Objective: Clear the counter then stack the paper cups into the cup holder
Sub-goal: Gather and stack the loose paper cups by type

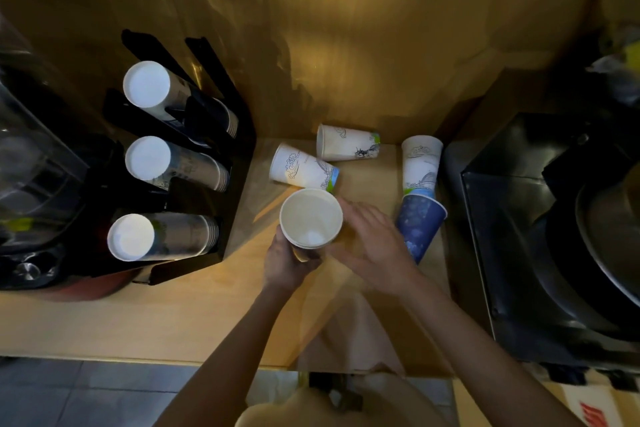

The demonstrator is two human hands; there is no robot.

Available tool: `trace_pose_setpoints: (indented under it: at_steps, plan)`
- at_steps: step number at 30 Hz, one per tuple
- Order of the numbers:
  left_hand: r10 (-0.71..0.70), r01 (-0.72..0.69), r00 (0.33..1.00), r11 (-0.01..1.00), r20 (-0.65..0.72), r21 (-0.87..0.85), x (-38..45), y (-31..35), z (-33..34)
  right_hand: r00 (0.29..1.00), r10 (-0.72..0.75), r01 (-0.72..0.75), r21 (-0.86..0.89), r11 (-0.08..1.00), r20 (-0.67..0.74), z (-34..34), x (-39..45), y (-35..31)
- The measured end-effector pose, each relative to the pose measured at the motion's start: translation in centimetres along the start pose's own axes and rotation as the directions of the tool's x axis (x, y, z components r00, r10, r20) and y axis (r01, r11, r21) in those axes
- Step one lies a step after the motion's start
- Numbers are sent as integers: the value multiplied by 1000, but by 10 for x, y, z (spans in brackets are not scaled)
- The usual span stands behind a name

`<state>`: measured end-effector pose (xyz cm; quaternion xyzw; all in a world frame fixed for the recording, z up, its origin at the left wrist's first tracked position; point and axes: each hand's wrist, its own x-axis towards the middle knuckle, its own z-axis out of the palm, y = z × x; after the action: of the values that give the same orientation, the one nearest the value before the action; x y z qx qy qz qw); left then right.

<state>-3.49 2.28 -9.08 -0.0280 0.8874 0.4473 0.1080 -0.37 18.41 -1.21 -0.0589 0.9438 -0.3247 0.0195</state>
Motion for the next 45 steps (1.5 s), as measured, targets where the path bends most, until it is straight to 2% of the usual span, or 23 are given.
trace_pose_setpoints:
  at_steps: [2,3,6,8,10,12,14,16,19,21,24,29,31,34,39,42,45]
  plan:
    - [-2,2,1000,1000,0,-13,0,0,0,979,159,-148,90,985,-130,-7,-5,18]
    - [0,0,1000,1000,0,-14,1,0,0,935,285,-256,153,955,-213,-9,-7,28]
    - [10,-10,1000,1000,-9,-1,0,1,0,698,615,-550,274,789,-367,-13,-12,58]
    - [7,-7,1000,1000,-16,3,0,0,1,555,731,-648,344,679,-398,-12,-12,71]
    - [7,-6,1000,1000,-20,21,0,-2,2,441,823,-694,446,566,-358,-8,-13,78]
    - [8,-8,1000,999,-28,31,-1,-1,3,332,919,-712,581,393,-215,-4,-14,82]
    - [8,-7,999,1000,-32,25,-2,-1,3,299,953,-716,647,262,-56,2,-15,85]
    - [6,-6,1000,1000,-23,26,-1,-2,4,332,943,-690,675,262,-26,6,-16,86]
    - [3,-3,1000,1000,-16,30,1,-6,4,380,915,-584,733,349,-133,5,-16,75]
    - [8,-8,1000,999,-14,39,2,-8,4,424,883,-451,798,400,-203,-6,-13,58]
    - [15,-15,1000,999,-8,47,1,-8,4,534,801,-271,842,467,-272,-29,0,27]
    - [17,-17,1000,999,-2,35,0,-5,3,740,614,-58,884,465,-274,-56,22,-19]
    - [20,-20,1000,999,-2,29,-1,-3,3,805,518,-8,869,495,-288,-55,26,-33]
    - [22,-22,1000,1000,-1,14,-1,-3,3,887,379,15,838,545,-263,-37,27,-40]
    - [10,-10,1000,1000,-3,3,0,-5,5,967,194,-49,619,784,-168,-4,12,-29]
    - [21,-21,1000,1000,-9,20,0,-6,5,990,123,-70,500,863,-75,4,5,-23]
    - [33,-32,999,999,-5,40,0,-4,4,994,91,-55,413,909,-68,10,2,-19]
